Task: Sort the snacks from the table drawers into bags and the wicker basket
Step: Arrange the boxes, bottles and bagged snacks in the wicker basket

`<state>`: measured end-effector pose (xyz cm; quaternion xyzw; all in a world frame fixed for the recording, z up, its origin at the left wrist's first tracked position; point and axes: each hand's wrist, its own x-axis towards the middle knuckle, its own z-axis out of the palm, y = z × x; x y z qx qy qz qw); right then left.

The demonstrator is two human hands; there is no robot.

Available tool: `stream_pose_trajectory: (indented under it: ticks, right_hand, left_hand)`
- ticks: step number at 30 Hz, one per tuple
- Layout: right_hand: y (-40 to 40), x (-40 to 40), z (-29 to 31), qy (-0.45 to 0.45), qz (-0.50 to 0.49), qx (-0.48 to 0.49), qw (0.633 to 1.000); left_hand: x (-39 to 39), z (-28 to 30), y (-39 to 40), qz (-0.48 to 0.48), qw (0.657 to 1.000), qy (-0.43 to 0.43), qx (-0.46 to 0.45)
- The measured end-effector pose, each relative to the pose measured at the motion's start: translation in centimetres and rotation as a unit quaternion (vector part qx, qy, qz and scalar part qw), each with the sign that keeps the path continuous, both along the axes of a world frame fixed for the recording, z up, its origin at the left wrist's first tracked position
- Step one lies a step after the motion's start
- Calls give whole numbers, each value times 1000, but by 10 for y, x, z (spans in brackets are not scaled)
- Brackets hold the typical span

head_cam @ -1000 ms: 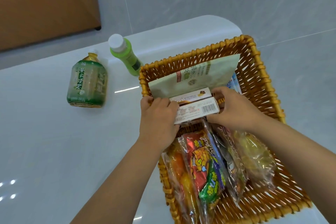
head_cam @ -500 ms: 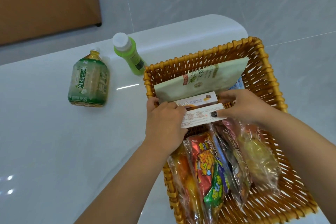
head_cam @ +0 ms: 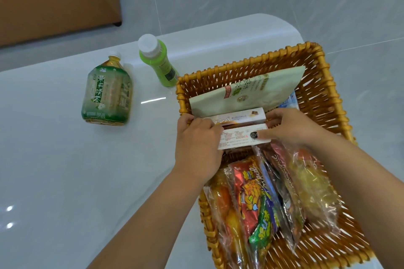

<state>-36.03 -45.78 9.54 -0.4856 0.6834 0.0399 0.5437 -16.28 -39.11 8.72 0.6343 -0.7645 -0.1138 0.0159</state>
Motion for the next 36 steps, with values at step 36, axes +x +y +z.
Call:
stream_pose_trajectory:
  ticks: [36]
  right_hand:
    - [71,177,-27,133,35,-374,917]
  left_hand:
    - [98,24,-122,414,834,365,-12]
